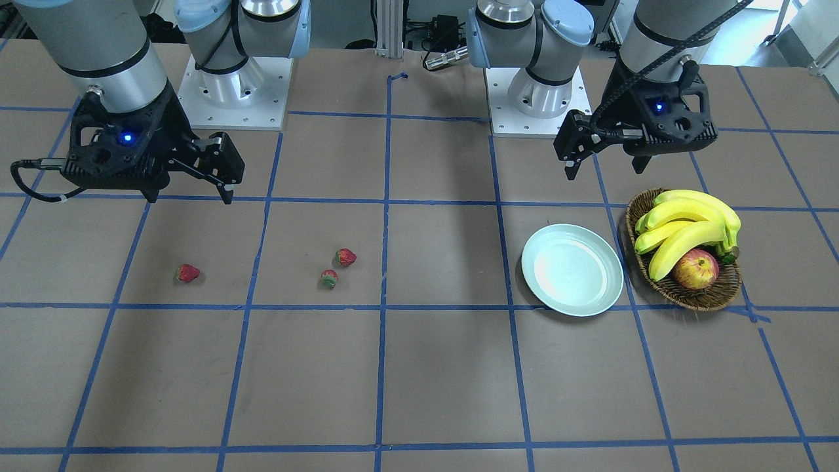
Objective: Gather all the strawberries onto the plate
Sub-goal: 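Move the right gripper down to the pair of strawberries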
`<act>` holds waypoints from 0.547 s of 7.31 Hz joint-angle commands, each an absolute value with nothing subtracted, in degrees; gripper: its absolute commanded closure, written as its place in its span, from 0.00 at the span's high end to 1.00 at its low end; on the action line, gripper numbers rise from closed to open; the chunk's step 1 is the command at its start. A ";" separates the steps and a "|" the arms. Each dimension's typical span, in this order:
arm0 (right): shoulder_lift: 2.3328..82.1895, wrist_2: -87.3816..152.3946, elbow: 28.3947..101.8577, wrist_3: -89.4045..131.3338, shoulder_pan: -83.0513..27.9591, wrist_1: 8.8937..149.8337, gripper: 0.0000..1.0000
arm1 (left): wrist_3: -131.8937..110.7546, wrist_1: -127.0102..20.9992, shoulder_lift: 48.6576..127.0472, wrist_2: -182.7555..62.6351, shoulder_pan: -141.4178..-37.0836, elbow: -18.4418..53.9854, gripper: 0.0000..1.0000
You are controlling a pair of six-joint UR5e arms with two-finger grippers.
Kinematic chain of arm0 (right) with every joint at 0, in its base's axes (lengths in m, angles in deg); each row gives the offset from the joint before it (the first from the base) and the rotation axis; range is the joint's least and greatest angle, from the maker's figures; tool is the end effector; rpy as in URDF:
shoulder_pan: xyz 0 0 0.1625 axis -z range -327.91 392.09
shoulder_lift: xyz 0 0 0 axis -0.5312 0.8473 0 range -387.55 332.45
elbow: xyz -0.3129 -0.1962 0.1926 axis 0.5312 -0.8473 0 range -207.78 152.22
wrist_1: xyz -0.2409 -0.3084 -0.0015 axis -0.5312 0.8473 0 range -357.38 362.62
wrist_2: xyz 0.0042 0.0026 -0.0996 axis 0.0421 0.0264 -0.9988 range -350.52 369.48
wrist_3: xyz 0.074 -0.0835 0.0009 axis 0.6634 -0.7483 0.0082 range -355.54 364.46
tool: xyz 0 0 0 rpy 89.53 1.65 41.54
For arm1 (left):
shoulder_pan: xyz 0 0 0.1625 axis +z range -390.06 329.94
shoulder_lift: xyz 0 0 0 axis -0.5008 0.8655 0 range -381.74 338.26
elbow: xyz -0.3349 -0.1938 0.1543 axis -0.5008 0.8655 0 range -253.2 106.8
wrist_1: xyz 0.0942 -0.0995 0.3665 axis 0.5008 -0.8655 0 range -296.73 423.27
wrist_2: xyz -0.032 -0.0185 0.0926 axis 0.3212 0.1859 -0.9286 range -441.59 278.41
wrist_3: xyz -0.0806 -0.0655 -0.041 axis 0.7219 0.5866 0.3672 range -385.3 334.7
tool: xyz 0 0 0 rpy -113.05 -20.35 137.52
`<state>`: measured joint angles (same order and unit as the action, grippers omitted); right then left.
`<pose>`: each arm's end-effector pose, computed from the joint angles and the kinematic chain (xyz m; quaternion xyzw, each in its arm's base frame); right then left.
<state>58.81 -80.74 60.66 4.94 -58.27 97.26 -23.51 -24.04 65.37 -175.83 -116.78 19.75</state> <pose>0.1361 -0.4980 0.4578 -0.0011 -0.9997 0.0224 0.0018 -0.0991 -0.4580 0.4714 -0.0449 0.9980 -0.0224 0.0373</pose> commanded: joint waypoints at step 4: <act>57.27 -80.69 60.02 8.68 -60.02 97.62 0.98 | -24.07 -24.88 65.18 -173.61 -116.80 20.76 1.00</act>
